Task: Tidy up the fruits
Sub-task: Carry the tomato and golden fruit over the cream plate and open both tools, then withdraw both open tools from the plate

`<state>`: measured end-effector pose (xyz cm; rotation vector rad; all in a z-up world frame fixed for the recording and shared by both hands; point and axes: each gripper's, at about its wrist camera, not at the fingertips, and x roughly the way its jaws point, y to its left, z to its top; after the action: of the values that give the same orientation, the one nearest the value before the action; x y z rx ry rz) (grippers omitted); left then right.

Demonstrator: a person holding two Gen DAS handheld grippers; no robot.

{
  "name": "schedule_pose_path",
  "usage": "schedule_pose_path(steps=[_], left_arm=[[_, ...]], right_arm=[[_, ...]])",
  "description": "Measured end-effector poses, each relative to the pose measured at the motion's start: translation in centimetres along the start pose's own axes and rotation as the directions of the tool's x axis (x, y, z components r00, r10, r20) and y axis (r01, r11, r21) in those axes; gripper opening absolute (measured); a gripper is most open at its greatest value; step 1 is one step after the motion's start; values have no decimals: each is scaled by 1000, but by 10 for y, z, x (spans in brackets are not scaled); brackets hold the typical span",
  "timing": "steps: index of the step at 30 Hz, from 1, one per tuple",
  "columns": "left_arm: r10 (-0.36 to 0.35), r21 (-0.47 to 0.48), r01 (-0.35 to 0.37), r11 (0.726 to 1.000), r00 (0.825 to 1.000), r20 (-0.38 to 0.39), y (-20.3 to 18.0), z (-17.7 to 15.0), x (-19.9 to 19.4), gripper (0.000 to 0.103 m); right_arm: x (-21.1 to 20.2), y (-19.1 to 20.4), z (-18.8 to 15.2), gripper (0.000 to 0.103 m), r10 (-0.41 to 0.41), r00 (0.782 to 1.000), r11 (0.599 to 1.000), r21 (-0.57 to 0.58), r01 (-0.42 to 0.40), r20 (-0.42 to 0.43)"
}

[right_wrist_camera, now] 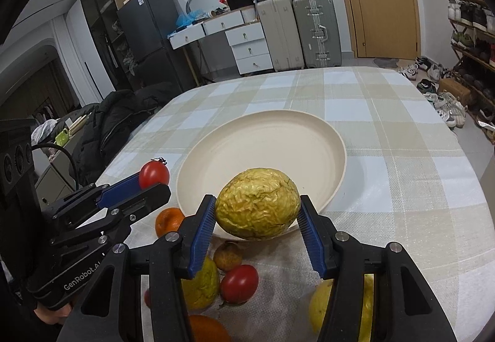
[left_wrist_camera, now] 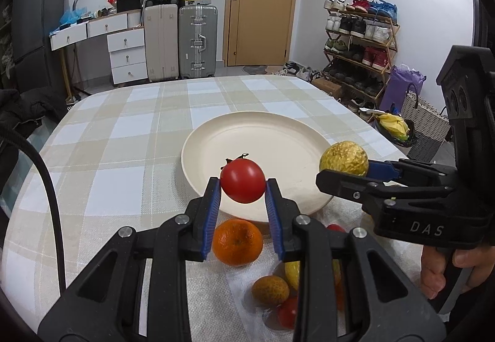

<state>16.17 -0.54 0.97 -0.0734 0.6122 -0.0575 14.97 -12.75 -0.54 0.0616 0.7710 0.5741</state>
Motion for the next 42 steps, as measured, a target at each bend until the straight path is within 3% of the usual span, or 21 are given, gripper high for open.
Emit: schedule_pose_path(steps=[22, 25, 27, 29, 30, 32, 33, 36, 38, 42], left_arm=[[18, -6, -18, 1000, 999, -44, 10, -1, 31, 27], [31, -10, -31, 999, 999, -43, 14, -2, 29, 28], [49, -14, -49, 999, 998, -35, 16, -3, 25, 34], [48, -28, -48, 998, 999, -24, 20, -4, 18, 53], [47, -36, -47, 998, 999, -15, 22, -5, 15, 58], [44, -49, -44, 998, 999, -1, 26, -8, 5, 80], [45, -52, -44, 998, 999, 3, 27, -9, 1, 84], [47, -44, -46, 998, 999, 19, 29, -13, -13, 91], [57, -29, -56, 998, 998, 25, 28, -17, -23, 103], [81, -12, -81, 997, 996, 42, 25, -22, -43, 102]], right_arm=[[19, -7, 4, 55, -27, 998, 999, 25, 28, -48], [11, -6, 4, 66, -38, 999, 999, 16, 38, -26], [3, -6, 3, 71, -54, 999, 998, 14, 54, -4], [-4, -7, 1, 88, -62, 998, 998, 10, 61, 6], [-7, -6, 1, 93, -61, 998, 998, 5, 61, 7], [-14, -5, -2, 101, -73, 997, 997, -11, 73, 19], [-17, -5, -3, 103, -81, 996, 996, -25, 82, 26], [-26, -3, -7, 103, -113, 993, 992, -59, 115, 44], [-30, -3, -9, 103, -119, 992, 990, -67, 121, 39], [-40, -3, -11, 103, -100, 994, 992, -75, 103, 42]])
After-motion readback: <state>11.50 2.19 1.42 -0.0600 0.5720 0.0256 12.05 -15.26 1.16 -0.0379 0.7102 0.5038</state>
